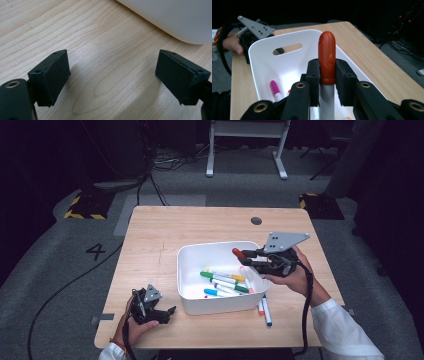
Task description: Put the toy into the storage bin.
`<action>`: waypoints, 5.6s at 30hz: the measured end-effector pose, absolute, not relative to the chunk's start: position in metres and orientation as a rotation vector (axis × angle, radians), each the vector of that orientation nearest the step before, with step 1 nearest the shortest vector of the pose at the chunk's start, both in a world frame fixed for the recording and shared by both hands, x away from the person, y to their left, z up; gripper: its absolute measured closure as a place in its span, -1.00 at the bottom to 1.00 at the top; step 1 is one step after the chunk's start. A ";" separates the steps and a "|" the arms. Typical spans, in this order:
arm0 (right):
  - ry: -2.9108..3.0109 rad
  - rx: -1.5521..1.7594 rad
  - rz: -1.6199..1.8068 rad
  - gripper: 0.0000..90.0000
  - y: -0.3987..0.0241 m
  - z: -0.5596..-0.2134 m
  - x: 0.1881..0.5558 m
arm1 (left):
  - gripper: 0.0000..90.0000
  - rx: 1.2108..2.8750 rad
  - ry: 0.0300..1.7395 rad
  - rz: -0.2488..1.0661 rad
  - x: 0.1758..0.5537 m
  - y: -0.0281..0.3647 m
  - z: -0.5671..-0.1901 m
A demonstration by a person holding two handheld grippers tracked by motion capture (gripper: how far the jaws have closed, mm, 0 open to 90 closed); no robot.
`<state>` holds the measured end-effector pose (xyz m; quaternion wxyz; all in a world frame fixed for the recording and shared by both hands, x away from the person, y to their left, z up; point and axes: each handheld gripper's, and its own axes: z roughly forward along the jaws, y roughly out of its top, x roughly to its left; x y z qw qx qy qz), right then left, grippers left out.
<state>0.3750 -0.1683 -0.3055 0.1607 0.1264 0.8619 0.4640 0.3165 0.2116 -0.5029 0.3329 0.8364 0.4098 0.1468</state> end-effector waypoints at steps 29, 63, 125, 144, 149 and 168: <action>2.848 0.085 0.942 0.65 -0.106 -0.363 0.360 | -0.72 2.184 1.070 0.383 0.316 0.212 -0.503; 2.285 0.735 1.239 -0.25 -0.276 -0.377 0.345 | -0.72 2.184 1.071 0.383 0.316 0.212 -0.503; 2.337 1.160 0.963 0.64 -0.293 -0.493 0.384 | -0.72 2.185 1.070 0.384 0.316 0.212 -0.503; 2.321 1.042 1.140 0.66 -0.305 -0.473 0.375 | -0.72 2.185 1.070 0.384 0.316 0.212 -0.503; 2.250 1.006 1.248 0.66 -0.307 -0.456 0.370 | -0.72 2.184 1.070 0.383 0.316 0.212 -0.503; 2.206 0.724 1.429 0.66 -0.285 -0.355 0.356 | -0.72 2.183 1.072 0.383 0.316 0.211 -0.503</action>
